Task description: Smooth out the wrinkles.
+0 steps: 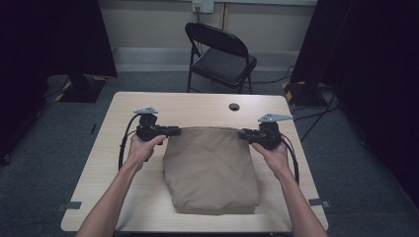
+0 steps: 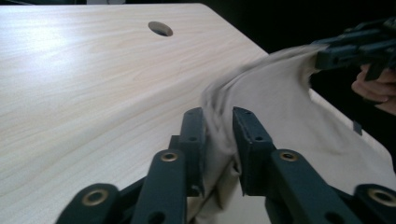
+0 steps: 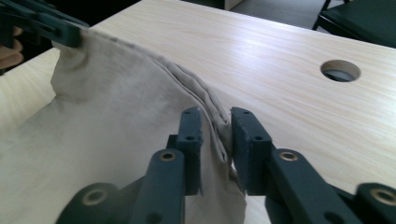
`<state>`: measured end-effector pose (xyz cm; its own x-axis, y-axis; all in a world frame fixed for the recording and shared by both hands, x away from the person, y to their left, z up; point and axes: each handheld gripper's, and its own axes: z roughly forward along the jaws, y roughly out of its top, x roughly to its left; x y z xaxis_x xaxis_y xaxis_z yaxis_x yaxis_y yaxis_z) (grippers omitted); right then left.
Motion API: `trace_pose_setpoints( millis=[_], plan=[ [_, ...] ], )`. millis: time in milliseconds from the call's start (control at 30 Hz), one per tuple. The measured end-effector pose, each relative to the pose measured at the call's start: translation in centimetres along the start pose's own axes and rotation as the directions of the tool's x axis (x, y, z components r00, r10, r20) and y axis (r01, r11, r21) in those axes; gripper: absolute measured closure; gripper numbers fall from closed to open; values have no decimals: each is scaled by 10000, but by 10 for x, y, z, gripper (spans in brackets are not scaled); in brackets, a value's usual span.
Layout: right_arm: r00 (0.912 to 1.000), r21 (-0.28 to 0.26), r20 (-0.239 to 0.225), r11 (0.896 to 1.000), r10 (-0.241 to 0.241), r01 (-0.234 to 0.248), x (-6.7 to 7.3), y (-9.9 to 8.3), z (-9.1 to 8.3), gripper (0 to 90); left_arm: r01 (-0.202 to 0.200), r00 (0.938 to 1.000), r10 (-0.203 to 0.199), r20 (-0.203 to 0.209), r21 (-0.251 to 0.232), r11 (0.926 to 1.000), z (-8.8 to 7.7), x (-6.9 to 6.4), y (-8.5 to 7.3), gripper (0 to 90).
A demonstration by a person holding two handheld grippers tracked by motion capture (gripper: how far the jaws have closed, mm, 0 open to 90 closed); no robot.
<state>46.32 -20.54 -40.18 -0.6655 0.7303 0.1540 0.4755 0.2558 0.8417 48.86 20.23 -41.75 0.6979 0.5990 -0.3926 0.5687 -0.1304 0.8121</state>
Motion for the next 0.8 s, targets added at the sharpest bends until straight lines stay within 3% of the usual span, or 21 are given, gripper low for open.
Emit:
trace_pose_setpoints(
  millis=[33, 233, 367, 500, 667, 800],
  plan=[
    [9998, -33, 200, 10000, 17, -16, -1, -1, 0, 680, -23, 10000, 23, -28, -32, 10000, -1, 0, 0, 691],
    [9997, -230, 236, 9997, 105, -99, -3, -1, -4, 643, -233, 9997, 232, -38, -100, 9997, -9, -5, 1, 646],
    [9997, -55, 0, 9997, -242, 242, 8, -2, -7, 651, -743, 9971, 742, 153, 67, 9972, -13, -19, 0, 673],
    [9962, 135, -308, 9966, -810, 814, 25, -9, -17, 679, -1335, 9906, 1321, 341, 417, 9902, -19, -36, -7, 717],
    [9894, 721, -961, 9907, -1086, 1158, 43, -33, -28, 720, -1675, 9837, 1595, 825, 1010, 9807, -21, -57, -33, 765],
    [9862, 1058, -1383, 9888, -905, 1056, 52, -56, -30, 740, -1870, 9765, 1635, 1407, 1737, 9669, -12, -70, -61, 785]
  ],
)
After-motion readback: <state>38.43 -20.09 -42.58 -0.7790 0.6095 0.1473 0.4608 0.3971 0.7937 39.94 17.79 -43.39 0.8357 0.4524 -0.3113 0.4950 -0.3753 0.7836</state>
